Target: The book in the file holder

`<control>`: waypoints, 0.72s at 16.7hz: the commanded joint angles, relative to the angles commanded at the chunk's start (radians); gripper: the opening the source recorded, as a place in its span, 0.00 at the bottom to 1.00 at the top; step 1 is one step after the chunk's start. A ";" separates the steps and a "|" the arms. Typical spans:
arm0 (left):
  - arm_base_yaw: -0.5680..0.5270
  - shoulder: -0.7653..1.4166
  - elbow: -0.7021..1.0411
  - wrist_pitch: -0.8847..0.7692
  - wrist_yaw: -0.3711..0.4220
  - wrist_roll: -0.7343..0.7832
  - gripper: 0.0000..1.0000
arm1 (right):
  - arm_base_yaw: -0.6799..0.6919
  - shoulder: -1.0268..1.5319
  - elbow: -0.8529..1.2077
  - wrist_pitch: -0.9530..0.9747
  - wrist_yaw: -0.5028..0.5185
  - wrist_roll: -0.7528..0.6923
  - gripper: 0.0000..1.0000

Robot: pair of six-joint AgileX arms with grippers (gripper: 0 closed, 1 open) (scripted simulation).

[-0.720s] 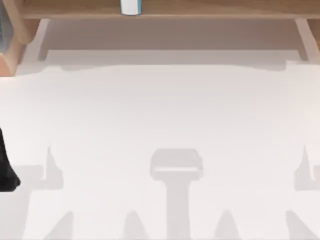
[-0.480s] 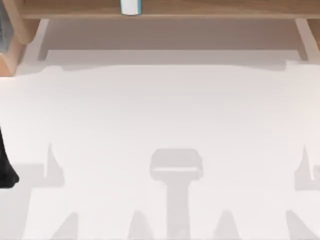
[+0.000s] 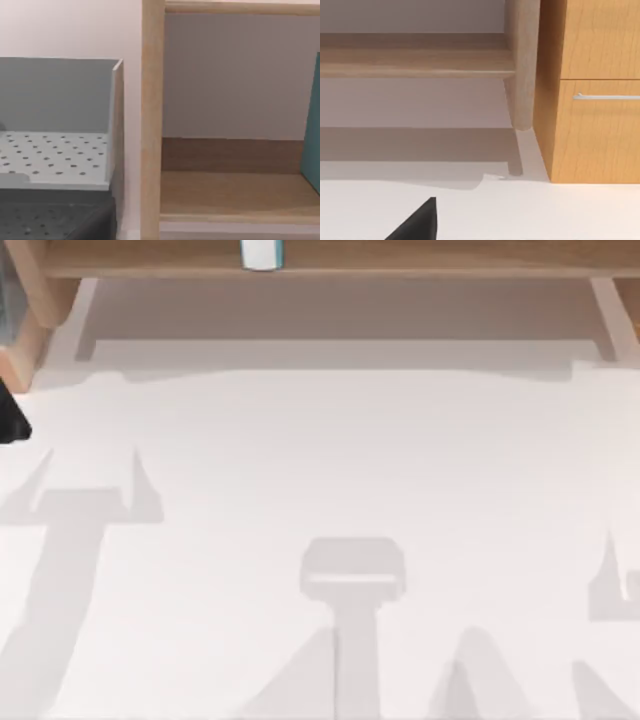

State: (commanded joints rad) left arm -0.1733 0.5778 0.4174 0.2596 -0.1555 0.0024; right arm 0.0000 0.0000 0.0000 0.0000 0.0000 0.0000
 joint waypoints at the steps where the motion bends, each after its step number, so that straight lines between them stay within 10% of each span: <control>1: -0.027 0.112 0.066 0.041 -0.025 0.000 1.00 | 0.000 0.000 0.000 0.000 0.000 0.000 1.00; 12: -0.297 1.286 0.731 0.456 -0.277 0.006 1.00 | 0.000 0.000 0.000 0.000 0.000 0.000 1.00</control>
State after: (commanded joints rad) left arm -0.4702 1.8640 1.1485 0.7153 -0.4322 0.0081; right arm 0.0000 0.0000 0.0000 0.0000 0.0000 0.0000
